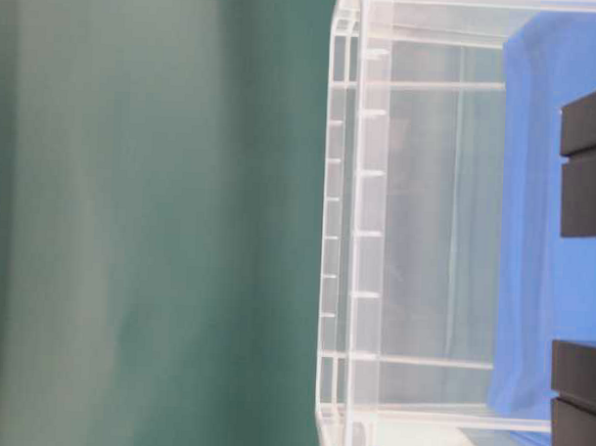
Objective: Take the box out of the case with the right arm.
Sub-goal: 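Open the right gripper and withdraw it to the upper right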
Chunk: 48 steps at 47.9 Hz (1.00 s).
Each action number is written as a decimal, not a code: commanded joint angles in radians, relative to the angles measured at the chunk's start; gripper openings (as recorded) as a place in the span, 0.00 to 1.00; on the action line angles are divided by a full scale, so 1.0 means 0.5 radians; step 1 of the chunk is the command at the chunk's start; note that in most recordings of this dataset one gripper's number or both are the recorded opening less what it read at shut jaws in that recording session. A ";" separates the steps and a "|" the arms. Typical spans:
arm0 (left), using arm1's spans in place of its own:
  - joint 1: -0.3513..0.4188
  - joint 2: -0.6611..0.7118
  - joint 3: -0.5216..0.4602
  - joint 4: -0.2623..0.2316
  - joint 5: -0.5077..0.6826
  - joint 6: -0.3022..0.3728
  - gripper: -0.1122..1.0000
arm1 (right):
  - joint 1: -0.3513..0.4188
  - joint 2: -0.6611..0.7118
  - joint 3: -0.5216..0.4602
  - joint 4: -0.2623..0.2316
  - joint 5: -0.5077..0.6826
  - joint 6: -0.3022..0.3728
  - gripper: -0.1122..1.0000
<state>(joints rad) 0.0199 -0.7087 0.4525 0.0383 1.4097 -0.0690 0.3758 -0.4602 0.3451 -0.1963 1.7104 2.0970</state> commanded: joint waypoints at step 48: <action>0.003 0.000 -0.037 0.003 -0.006 -0.015 0.10 | -1.239 -0.126 0.006 -0.018 -0.163 -1.381 0.89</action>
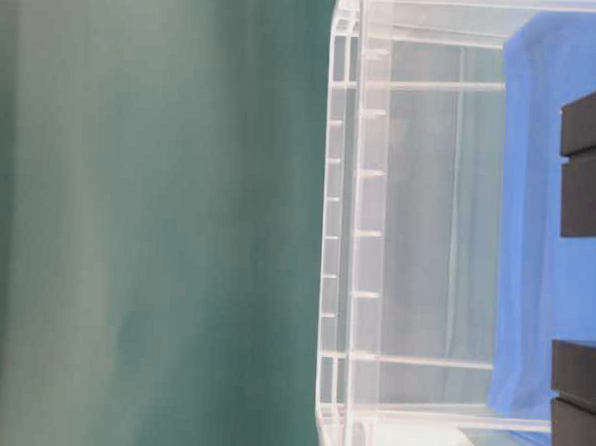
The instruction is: Take the box out of the case with the right arm.
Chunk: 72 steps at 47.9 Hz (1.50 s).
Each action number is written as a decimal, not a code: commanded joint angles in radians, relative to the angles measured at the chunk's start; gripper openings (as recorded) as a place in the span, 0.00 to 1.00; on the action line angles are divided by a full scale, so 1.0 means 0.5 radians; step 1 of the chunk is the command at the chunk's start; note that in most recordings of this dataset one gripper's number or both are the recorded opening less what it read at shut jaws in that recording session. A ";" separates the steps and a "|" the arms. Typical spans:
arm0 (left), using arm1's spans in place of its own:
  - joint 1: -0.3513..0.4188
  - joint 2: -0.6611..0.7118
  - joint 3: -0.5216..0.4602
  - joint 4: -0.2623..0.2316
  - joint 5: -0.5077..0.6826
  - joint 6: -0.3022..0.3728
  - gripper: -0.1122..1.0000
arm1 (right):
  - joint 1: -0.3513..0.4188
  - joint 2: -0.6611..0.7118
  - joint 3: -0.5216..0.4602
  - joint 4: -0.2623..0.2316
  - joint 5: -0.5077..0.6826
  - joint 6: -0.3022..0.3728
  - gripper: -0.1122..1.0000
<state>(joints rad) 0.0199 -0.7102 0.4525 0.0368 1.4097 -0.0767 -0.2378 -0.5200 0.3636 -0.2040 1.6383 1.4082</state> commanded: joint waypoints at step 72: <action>0.006 0.000 -0.037 0.009 -0.003 0.006 0.10 | -0.012 0.037 -0.021 0.012 -0.055 -0.003 0.89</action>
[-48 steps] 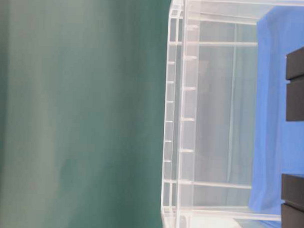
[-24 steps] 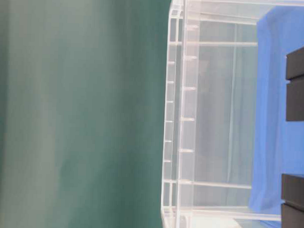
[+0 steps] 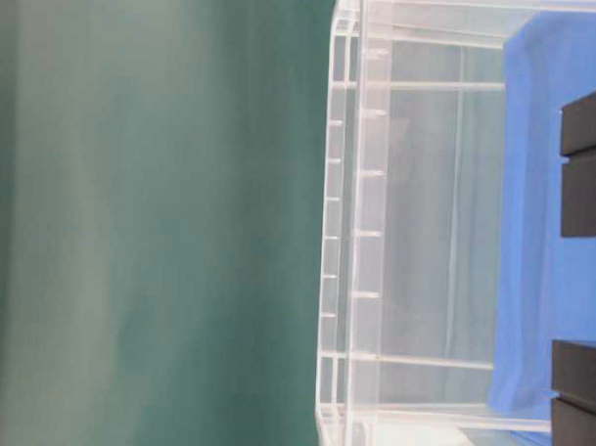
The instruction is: Take the box out of the case with the right arm.
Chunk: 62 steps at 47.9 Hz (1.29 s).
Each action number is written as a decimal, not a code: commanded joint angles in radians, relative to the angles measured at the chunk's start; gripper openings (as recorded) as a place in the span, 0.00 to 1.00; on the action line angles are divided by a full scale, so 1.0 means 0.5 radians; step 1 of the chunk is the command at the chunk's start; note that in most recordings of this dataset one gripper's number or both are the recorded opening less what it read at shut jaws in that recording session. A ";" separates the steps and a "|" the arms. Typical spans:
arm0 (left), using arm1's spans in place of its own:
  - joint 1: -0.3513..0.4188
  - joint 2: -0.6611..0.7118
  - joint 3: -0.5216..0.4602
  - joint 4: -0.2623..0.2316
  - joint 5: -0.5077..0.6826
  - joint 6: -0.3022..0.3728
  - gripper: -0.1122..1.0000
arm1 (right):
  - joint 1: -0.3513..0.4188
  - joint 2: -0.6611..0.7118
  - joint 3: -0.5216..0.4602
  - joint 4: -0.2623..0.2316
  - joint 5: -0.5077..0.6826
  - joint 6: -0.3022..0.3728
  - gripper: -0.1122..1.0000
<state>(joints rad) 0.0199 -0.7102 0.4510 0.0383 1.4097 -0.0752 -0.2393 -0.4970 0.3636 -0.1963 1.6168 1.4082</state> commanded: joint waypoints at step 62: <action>0.003 0.003 -0.034 0.006 -0.003 0.000 0.10 | -0.009 0.052 -0.015 -0.006 -0.067 -0.003 0.89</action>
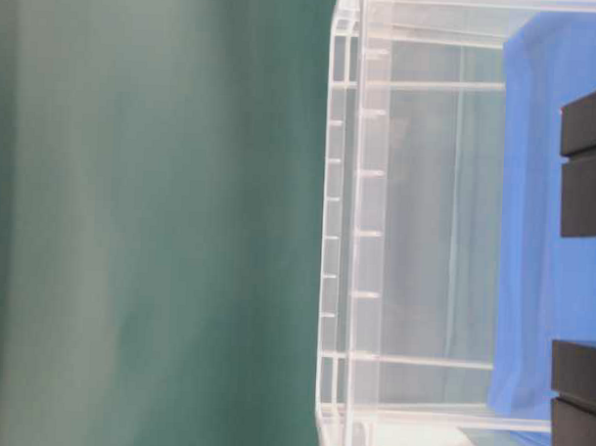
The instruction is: Take the box out of the case with the right arm.
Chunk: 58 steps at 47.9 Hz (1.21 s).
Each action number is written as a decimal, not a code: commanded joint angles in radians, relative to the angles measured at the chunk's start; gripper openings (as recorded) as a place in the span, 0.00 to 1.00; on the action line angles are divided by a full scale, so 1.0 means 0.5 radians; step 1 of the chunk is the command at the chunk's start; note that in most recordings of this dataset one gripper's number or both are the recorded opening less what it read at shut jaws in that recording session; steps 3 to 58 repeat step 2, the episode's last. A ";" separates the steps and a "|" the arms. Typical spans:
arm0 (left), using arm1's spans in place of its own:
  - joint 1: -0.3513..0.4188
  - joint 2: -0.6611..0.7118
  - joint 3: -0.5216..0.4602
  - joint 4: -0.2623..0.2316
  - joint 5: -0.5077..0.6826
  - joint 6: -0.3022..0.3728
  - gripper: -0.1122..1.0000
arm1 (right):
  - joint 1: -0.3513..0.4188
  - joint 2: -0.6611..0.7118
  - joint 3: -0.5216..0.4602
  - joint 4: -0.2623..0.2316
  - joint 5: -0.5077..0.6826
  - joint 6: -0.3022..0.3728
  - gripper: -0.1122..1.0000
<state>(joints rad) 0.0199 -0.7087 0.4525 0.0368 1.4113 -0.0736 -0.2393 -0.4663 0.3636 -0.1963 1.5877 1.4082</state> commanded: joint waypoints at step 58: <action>0.006 0.000 -0.037 0.009 -0.006 -0.003 0.10 | -0.009 -0.009 -0.015 -0.006 -0.009 -0.003 0.89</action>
